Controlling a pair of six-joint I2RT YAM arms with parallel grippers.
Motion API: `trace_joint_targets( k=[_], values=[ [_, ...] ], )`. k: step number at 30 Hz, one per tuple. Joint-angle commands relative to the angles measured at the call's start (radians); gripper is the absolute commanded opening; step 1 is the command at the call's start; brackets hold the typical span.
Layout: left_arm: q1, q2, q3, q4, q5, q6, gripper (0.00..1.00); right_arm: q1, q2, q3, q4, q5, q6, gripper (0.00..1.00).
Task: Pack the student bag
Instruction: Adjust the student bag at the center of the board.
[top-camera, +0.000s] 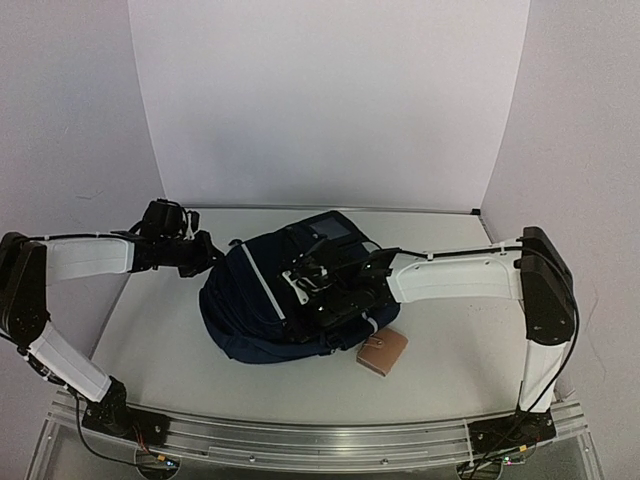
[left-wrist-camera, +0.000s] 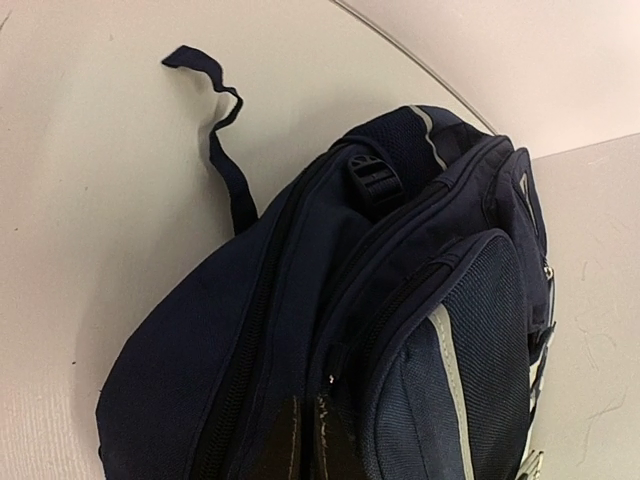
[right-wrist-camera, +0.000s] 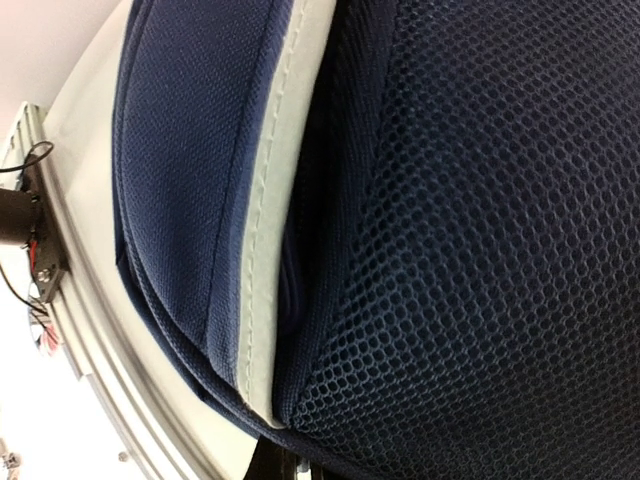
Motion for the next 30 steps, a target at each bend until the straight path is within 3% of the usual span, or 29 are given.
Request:
trace_joint_targets(
  k=[1,6,9,19,30],
  values=[
    [-0.033,-0.106,-0.018,0.022,-0.129,-0.072,0.0,0.014,-0.028,0.069,0.102,-0.045,0.019,0.0],
    [-0.032,-0.143,-0.03,0.03,-0.341,-0.093,0.0,0.014,-0.047,0.044,0.073,0.017,0.027,0.0],
    [-0.032,-0.15,-0.02,0.025,-0.396,-0.083,0.0,0.007,-0.061,0.036,0.054,0.059,0.043,0.0],
    [-0.034,-0.104,-0.009,0.073,-0.472,-0.115,0.0,0.052,-0.041,0.119,-0.035,-0.018,0.033,0.0],
    [-0.083,-0.077,-0.01,0.142,-0.537,-0.142,0.0,0.132,0.133,0.328,-0.028,0.03,0.095,0.0]
  ],
)
